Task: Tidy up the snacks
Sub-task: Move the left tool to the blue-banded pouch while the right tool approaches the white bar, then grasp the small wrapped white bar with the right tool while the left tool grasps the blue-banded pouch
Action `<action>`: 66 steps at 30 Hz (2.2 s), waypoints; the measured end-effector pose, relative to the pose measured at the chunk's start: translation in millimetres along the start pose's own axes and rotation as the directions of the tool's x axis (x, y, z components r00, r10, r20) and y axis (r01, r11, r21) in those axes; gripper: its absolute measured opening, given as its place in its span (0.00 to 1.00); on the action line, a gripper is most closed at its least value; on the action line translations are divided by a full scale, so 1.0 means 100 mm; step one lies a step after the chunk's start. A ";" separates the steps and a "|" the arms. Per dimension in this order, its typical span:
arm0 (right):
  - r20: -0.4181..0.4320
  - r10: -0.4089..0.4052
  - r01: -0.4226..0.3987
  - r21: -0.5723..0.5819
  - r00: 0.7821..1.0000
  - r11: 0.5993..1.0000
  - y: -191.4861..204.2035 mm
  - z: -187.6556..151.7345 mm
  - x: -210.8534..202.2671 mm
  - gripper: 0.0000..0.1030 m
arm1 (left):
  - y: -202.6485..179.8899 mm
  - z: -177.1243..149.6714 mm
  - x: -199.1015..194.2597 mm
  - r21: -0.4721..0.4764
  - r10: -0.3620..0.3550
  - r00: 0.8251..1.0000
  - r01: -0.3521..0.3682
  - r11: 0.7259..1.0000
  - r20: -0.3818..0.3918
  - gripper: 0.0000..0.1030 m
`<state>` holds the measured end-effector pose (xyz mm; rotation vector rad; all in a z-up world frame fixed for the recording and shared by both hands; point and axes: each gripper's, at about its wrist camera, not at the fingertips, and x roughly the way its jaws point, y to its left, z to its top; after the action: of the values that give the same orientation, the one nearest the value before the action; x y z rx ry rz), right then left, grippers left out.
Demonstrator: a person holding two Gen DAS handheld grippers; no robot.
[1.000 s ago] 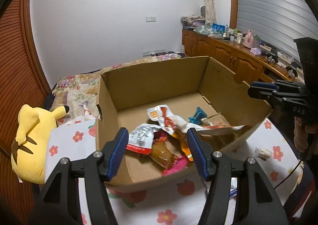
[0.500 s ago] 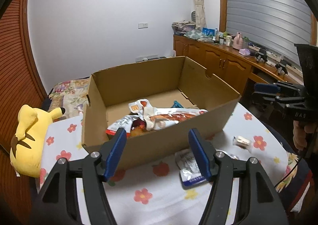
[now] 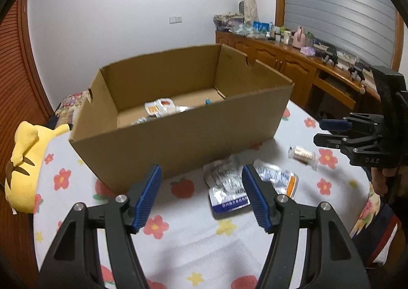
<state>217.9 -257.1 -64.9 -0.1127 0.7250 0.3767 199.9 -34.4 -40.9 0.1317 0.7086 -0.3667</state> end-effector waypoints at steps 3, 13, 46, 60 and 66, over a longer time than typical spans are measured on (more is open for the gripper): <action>-0.029 -0.009 0.008 -0.003 1.000 1.000 -0.02 -0.11 0.09 0.48 | -0.02 -0.05 0.08 0.000 -0.010 1.000 0.010 1.000 -0.021 0.64; -0.105 -0.022 0.022 0.000 0.994 1.000 -0.10 -0.30 0.38 0.44 | -0.08 -0.16 0.34 -0.013 -0.028 0.996 0.027 1.000 -0.081 0.64; -0.087 -0.083 0.078 -0.057 0.993 0.995 0.14 -0.57 0.42 0.21 | -0.09 -0.03 0.94 -0.118 -0.091 0.976 0.068 0.991 -0.197 0.66; -0.081 -0.106 0.100 -0.075 0.991 0.992 0.20 -0.57 0.41 0.22 | -0.08 -0.03 1.06 -0.126 -0.092 0.969 0.064 0.990 -0.227 0.65; -0.081 -0.106 0.100 -0.073 0.991 0.992 0.19 -0.56 0.41 0.22 | -0.19 -0.14 0.93 -0.032 -0.049 0.977 0.043 0.999 -0.210 0.60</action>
<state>203.7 -240.0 -133.9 -0.2315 0.7866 0.2993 249.1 -74.8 -112.8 0.1295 0.9268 -0.3908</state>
